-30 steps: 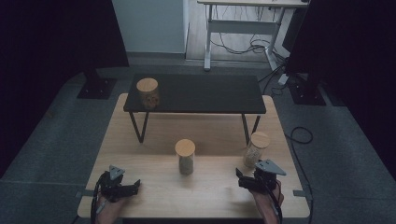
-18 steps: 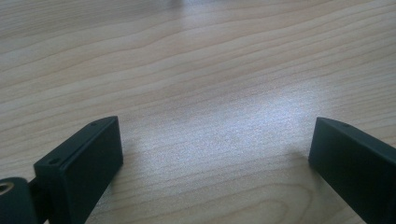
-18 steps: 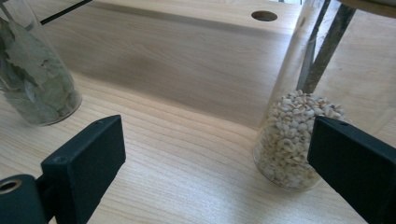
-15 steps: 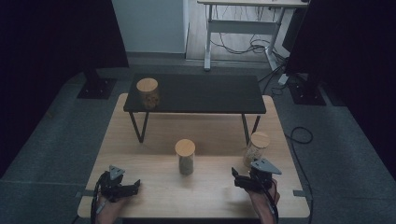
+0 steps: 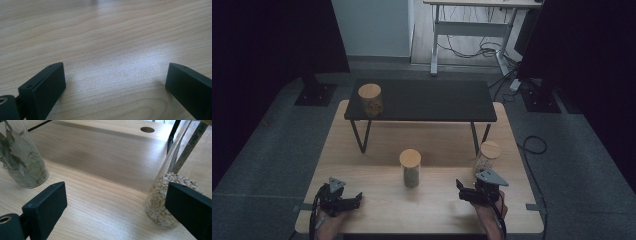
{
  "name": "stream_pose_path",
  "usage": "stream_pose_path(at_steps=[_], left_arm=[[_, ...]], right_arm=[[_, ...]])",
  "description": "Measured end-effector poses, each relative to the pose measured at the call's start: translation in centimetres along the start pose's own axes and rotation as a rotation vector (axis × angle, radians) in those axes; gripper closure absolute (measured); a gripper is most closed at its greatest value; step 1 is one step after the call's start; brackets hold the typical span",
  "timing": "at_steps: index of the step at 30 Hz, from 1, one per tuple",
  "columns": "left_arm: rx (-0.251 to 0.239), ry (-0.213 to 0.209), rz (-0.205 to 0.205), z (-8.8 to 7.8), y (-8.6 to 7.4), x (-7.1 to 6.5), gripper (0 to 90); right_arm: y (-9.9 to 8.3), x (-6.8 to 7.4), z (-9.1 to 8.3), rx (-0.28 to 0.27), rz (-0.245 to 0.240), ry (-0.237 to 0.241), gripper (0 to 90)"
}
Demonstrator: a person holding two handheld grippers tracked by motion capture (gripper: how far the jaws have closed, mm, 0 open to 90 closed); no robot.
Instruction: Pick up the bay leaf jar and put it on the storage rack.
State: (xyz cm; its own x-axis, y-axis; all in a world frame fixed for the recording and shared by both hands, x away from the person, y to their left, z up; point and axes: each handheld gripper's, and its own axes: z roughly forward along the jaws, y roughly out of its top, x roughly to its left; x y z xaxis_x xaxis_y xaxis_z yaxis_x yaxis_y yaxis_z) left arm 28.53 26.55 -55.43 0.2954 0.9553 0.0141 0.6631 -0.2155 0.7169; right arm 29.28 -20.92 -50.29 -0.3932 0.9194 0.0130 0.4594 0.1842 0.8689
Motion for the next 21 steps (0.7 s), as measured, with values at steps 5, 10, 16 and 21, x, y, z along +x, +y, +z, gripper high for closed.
stream_pose_path(at_steps=[5,10,16,21], left_arm=[[0.000,0.001,-0.001,0.0,0.0,0.0,2.4],[0.000,0.001,-0.002,0.0,0.0,0.0,2.4],[0.000,0.001,-0.002,0.0,0.0,0.0,2.5],[0.000,0.001,-0.002,0.0,0.0,0.0,2.4]], right_arm=[[0.1,0.3,0.2,-0.001,-0.004,0.001,3.6],[0.2,0.6,0.3,-0.007,-0.006,0.006,3.6],[0.3,0.9,0.4,-0.009,-0.007,0.010,3.7],[0.5,1.2,0.6,-0.009,-0.010,0.015,3.7]])
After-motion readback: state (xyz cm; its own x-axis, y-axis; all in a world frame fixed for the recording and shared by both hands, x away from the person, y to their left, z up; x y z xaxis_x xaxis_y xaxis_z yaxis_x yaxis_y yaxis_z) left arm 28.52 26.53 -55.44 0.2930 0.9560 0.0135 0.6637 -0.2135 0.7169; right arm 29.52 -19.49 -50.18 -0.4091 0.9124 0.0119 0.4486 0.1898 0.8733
